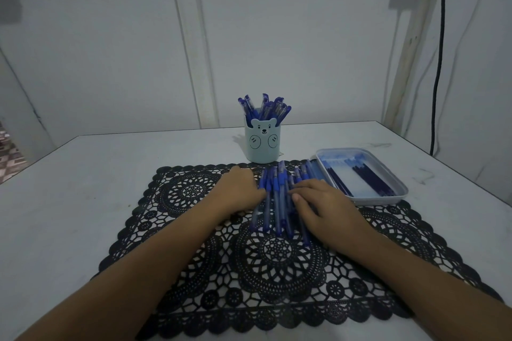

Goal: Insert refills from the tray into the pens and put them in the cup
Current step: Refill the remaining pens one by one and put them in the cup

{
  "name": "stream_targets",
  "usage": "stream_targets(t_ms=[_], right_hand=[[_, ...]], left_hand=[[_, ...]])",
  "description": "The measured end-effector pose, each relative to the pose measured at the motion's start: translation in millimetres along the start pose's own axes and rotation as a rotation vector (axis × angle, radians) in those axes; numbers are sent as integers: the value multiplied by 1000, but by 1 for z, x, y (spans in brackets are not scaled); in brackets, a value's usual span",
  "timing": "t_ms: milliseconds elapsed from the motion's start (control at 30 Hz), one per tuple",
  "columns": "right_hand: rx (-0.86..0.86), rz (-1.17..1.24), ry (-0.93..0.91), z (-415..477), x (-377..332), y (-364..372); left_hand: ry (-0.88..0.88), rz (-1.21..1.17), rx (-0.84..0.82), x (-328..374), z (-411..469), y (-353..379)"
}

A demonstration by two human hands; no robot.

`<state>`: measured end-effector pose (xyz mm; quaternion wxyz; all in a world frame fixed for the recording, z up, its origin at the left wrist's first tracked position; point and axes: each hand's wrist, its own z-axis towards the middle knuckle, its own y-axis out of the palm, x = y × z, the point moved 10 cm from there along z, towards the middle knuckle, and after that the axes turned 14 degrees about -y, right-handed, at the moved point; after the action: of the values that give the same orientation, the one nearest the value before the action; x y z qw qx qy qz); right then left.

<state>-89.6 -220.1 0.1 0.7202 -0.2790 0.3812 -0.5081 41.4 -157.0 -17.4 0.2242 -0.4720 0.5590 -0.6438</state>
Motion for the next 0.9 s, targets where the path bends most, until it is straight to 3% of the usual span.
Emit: stream_targets(t_ms=[133,233,433,667,900], right_hand=[[5,13,-10,0,-2,-1],[34,29,-17,0,-1,-4],[168,-111,-116,1,-11,-18],[53,-429,-425,0,-52,-6],[-88,-346,-483,-4,-65,5]], left_hand=[[-35,-40,-26,-5,-3,-6],[-1,-61,59,-7,-11,-25],[330,-19,144,4,-60,-33],[526,-31,268,2,-100,-24],[603,-29,309,-2,-106,-18]])
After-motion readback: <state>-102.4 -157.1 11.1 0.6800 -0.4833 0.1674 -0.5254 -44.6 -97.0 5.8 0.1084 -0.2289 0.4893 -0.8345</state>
